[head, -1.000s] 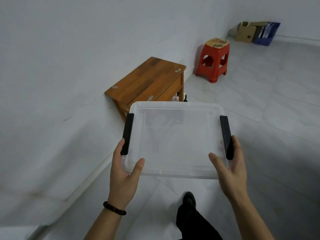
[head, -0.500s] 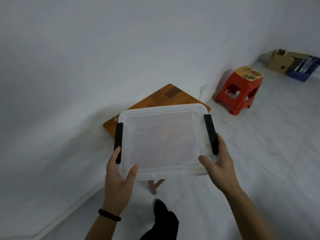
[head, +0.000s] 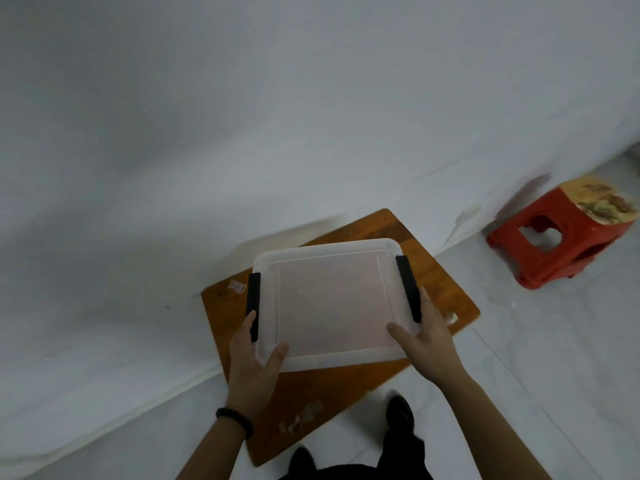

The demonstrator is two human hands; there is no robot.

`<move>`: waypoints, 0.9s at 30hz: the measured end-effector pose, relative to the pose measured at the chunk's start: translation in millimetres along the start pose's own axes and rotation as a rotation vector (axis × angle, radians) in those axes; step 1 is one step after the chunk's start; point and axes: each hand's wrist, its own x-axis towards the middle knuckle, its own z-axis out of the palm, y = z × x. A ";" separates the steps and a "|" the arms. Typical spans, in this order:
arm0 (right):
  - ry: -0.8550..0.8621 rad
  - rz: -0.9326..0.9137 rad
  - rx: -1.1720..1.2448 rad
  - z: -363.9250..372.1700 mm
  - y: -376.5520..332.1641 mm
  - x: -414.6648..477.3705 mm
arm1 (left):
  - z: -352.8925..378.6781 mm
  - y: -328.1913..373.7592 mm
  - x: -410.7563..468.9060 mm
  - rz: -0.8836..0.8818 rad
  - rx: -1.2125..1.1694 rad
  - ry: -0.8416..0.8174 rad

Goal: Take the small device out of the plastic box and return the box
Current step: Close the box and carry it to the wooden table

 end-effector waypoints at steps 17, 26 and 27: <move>-0.565 -0.251 -0.144 -17.3 32.9 205.6 | 111.2 41.5 39.2 -0.268 -0.001 0.399; -0.503 -0.518 -0.471 -19.0 46.9 169.7 | 123.4 7.9 29.8 0.034 0.859 0.164; -0.495 -0.504 -0.476 -17.2 46.1 168.6 | 121.5 6.0 32.3 0.041 0.888 0.147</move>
